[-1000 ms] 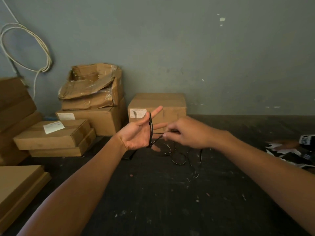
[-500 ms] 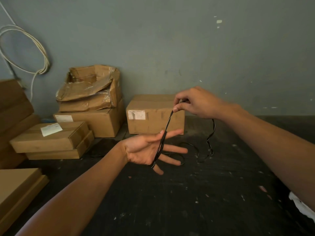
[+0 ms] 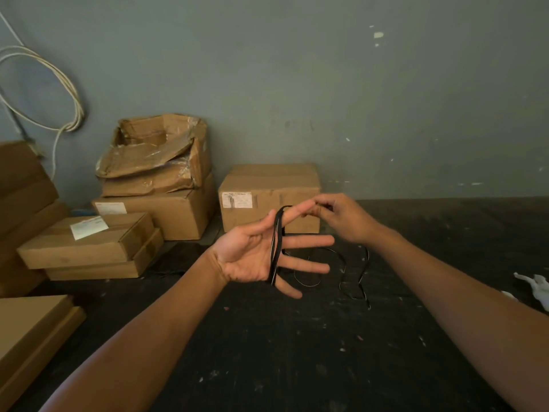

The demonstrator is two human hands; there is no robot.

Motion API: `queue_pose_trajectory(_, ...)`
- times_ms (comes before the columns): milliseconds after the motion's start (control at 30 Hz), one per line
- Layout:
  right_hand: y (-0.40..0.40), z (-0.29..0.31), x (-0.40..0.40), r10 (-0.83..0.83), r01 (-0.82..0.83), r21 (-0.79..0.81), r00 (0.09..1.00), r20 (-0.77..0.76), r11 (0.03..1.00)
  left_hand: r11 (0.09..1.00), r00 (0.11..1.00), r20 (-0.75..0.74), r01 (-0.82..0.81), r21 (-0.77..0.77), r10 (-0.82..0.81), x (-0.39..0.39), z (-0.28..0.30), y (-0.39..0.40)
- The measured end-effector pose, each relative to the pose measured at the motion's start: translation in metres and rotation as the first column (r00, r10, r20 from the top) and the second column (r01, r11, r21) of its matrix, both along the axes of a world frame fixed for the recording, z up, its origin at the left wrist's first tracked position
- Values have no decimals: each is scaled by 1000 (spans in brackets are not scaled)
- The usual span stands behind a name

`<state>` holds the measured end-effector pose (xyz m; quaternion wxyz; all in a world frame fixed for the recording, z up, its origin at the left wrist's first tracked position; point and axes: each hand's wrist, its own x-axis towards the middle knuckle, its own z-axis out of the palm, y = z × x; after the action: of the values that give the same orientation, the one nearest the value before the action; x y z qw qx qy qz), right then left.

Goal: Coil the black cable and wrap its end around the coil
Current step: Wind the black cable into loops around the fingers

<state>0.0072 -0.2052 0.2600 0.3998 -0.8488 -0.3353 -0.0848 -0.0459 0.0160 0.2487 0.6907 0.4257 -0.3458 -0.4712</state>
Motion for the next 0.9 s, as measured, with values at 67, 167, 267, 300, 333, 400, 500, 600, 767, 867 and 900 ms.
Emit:
queue_pose_trajectory(67,5,-21,-5,42,-42,1,998,-38,999,999,1000,-14,-24,-31,23,2,4,-1)
queue_pose_trajectory(167,21,-55,-21,100,-104,-58,993,-69,993,994,998,-2,-68,-86,68,6,12,-2)
queue_pose_trajectory(267,36,-76,-41,92,-118,-118,975,-202,986,982,990,-3,-139,-129,140,13,21,1)
queue_pose_trajectory(300,40,-80,-47,94,-135,-176,969,-227,975,977,986,-1,-168,-133,169,16,24,3)
queue_pose_trajectory(333,43,-82,-53,95,-152,-234,966,-240,960,970,980,-1,-199,-138,201,19,27,5)
queue_pose_trajectory(400,49,-80,-64,112,-182,-342,970,-216,922,951,962,-14,-273,-143,274,25,29,9)
queue_pose_trajectory(500,56,-63,-75,155,-206,-426,976,-152,881,913,922,-31,-387,-130,386,32,27,12)
queue_pose_trajectory(600,53,-39,-79,165,-182,-448,983,-78,875,889,895,-42,-446,-108,444,35,20,18)
queue_pose_trajectory(767,39,-4,-73,145,-110,-452,988,44,885,879,878,-31,-477,-4,477,40,9,27)
queue_pose_trajectory(867,30,17,-65,112,-61,-460,990,84,886,874,881,51,-474,110,471,40,0,27)
queue_pose_trajectory(900,28,25,-62,96,-39,-465,990,99,884,873,885,76,-466,143,459,39,-3,26)
